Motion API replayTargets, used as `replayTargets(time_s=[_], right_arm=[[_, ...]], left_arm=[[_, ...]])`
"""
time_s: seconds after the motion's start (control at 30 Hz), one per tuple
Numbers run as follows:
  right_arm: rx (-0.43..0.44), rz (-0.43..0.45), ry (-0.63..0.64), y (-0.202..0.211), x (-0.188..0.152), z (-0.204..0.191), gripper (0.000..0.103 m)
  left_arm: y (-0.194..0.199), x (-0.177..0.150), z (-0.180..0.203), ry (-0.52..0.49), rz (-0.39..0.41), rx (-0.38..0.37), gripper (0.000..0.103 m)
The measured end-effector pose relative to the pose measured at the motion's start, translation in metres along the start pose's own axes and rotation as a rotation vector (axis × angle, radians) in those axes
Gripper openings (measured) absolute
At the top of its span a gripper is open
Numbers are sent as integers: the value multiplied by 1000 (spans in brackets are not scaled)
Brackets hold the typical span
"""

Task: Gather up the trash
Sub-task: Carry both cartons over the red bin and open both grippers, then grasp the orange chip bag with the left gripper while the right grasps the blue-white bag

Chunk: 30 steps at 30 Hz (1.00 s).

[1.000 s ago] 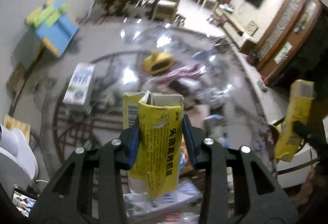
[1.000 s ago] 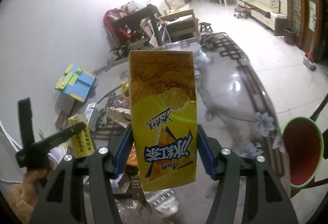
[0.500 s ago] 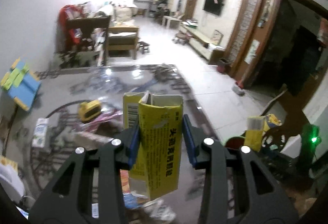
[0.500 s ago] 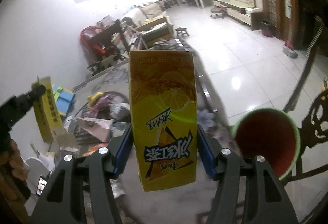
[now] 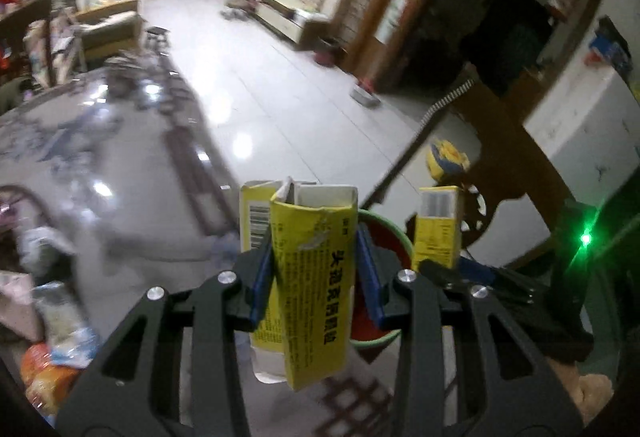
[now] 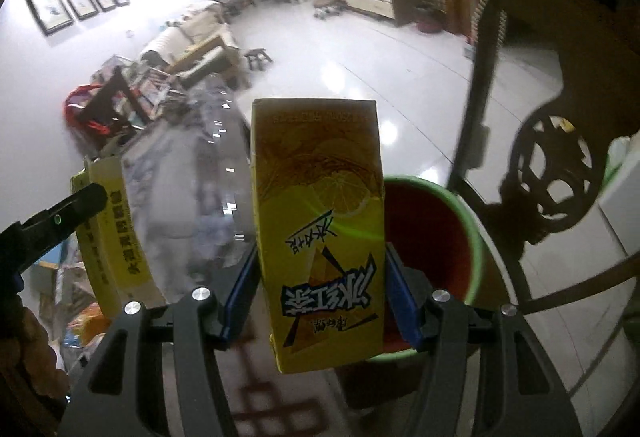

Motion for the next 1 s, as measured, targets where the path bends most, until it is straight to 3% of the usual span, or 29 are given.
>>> replayTargets(time_s=[0.33,0.37,0.4,0.47,0.73,1.0], right_arm=[[-85,0,-77,-10,9,47,61],[-101,1,-88,-11,9,51,61],[-114,3,-99,-11,8,56,61],[-129,18,-123,-6,8,62,66],[-150,83,-132,19,10,62,69],[-99,67,-45,18,7,1,71]], left_arm=[[-57,3,57,-102,-70,-70,41],[-60,1,57,-104,-78,-48,48],[-62,4,56,-100,-78,-43,62],[-60,6,54,-69,-65,-50,74],[-26,6,30,-34,-33,-39,76],[43,-13,-31,33,40,37,77]])
Point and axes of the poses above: each gripper's, at about its wrist camera, not at the fingertips, and y roughly against the way its jaws point, z to its right, x to its top, the point moved 6 cm from there along -y, roughly the way its jaws point, and after that the axes turned 12 degrees about x, right-handed, at the moved point
